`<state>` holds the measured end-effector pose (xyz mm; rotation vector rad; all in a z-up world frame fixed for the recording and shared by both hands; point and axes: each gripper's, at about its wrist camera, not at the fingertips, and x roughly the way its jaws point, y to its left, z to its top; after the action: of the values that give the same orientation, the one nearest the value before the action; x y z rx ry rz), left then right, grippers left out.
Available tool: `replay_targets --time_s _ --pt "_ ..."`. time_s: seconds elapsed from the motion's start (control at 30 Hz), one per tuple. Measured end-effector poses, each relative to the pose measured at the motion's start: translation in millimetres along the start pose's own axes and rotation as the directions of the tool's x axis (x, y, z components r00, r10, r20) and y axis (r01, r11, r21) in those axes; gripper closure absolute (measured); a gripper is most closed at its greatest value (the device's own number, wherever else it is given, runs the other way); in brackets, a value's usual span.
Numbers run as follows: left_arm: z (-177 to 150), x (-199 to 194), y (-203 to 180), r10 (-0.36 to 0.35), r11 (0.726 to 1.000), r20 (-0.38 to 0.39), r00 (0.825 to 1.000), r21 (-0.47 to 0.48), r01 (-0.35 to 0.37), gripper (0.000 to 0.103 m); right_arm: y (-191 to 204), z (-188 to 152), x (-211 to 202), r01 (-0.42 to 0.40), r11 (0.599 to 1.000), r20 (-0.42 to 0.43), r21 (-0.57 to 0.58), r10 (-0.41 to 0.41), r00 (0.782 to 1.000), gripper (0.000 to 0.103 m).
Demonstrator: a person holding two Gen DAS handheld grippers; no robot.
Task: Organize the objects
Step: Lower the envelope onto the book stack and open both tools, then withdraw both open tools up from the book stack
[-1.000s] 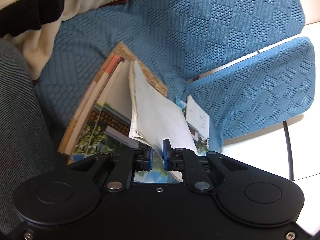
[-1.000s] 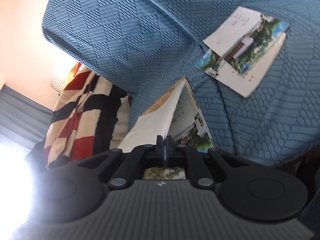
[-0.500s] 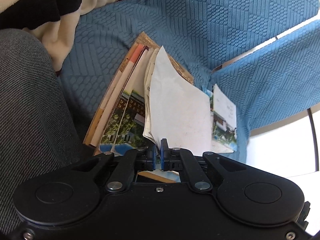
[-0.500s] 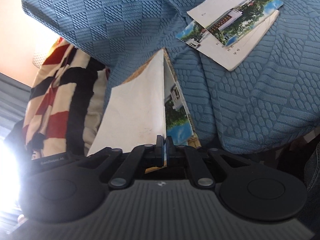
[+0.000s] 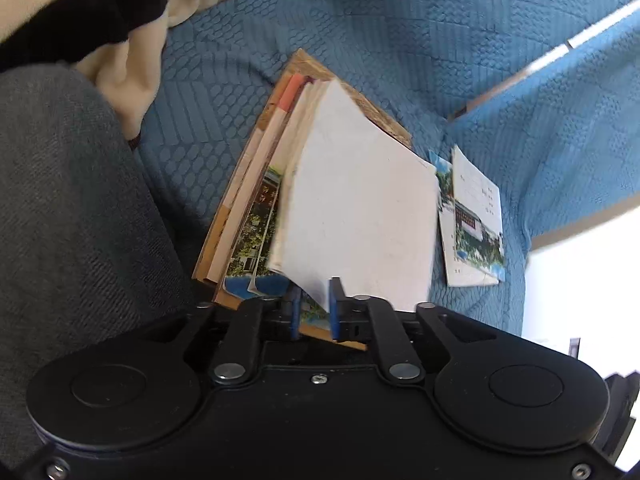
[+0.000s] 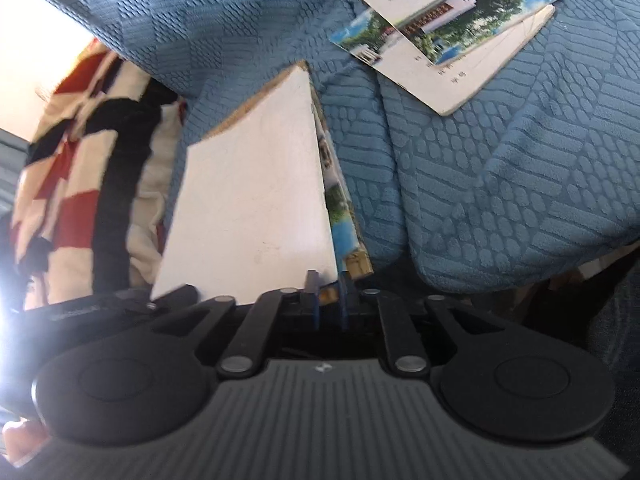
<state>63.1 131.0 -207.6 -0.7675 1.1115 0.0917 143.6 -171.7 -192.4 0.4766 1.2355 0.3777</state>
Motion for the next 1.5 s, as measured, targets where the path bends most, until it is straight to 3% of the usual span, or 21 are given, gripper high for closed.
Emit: replay_targets --time_s 0.07,0.2,0.5,0.7,1.03,1.5 --pt "-1 -7 -2 0.010 0.999 0.003 1.000 0.030 -0.010 0.086 3 0 -4 0.006 1.000 -0.005 -0.024 -0.006 1.000 0.087" --pt "-2 -24 -5 0.028 0.998 0.038 0.999 0.056 -0.030 0.085 10 2 -18 0.028 0.998 0.024 -0.055 -0.027 0.999 0.065" --pt "0 -68 -42 0.005 0.985 0.144 0.990 0.172 -0.030 0.079 43 11 -67 0.015 0.983 0.172 -0.181 0.016 0.985 0.065" --pt "0 -85 -71 -0.046 0.972 0.152 0.987 0.235 0.009 0.079 58 10 -105 0.049 0.968 0.299 -0.244 0.027 0.954 0.064" --pt "-11 -102 -99 -0.089 0.952 0.190 0.978 0.305 0.027 0.073 64 -1 -151 0.127 0.941 0.427 -0.314 0.021 0.904 0.065" --pt "-31 -91 -132 -0.097 0.917 0.183 0.978 0.399 0.017 0.068 36 -8 -166 0.213 0.935 0.463 -0.285 -0.061 0.884 0.065"
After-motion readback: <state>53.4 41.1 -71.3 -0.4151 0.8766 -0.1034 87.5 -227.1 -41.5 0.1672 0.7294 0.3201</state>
